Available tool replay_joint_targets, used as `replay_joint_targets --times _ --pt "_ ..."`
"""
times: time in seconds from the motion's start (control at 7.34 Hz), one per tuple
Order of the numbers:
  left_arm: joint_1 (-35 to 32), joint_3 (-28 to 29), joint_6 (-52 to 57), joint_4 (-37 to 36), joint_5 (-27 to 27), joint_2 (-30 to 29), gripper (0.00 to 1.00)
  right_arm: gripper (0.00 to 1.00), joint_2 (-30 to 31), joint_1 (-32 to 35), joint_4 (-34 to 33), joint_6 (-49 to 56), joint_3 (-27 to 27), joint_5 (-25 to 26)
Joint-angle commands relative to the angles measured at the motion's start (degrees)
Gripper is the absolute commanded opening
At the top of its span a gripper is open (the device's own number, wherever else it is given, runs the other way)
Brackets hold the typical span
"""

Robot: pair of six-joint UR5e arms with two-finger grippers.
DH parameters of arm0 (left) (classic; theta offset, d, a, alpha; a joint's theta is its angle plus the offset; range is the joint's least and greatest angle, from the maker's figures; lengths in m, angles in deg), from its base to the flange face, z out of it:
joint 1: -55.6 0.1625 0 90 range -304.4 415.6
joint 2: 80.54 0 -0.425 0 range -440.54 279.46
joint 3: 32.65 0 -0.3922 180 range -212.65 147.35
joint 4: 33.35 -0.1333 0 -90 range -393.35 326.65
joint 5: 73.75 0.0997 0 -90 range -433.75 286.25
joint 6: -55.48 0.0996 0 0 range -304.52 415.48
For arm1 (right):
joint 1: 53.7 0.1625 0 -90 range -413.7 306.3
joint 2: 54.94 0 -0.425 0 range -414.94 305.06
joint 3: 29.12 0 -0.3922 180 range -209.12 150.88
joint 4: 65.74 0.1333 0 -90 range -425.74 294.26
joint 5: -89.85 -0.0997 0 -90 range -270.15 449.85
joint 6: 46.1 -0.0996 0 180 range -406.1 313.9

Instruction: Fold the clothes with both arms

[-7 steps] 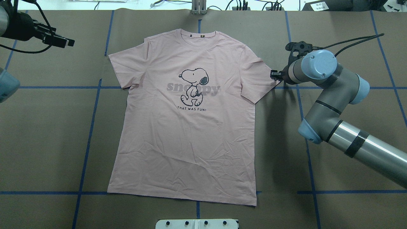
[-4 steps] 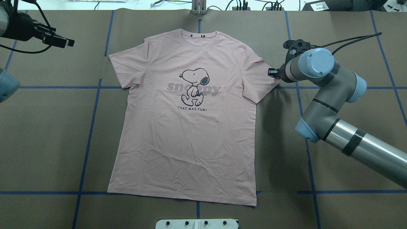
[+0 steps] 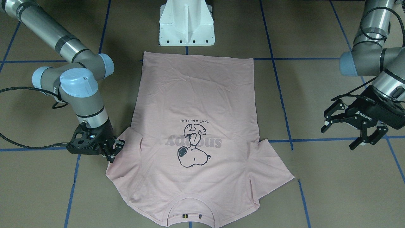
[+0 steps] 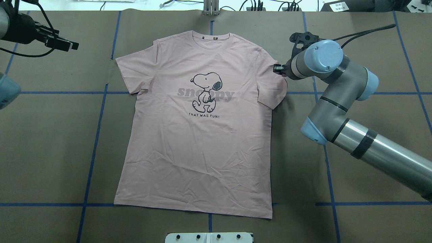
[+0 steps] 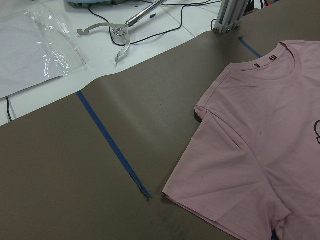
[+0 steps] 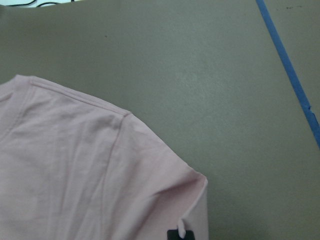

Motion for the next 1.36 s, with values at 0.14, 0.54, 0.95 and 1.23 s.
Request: replay_joint_targets --times 0.14,0.54,0.95,1.23 --pt "0.0 0.0 0.0 0.0 0.0 0.1 1.00 0.00 -3.8 -4.4 -3.5 -4.5 0.8 7.5" --pt "0.0 0.0 0.0 0.0 0.0 0.1 1.00 0.00 -4.5 -7.6 -3.3 -4.5 1.5 12.1" --pt "0.1 0.6 0.0 0.0 0.0 -0.2 1.00 1.00 -8.5 -7.8 -3.9 -4.0 4.9 11.9" --pt "1.0 3.5 -0.3 0.0 0.9 -0.5 1.00 1.00 -9.2 -3.5 -6.9 0.4 3.9 0.3"
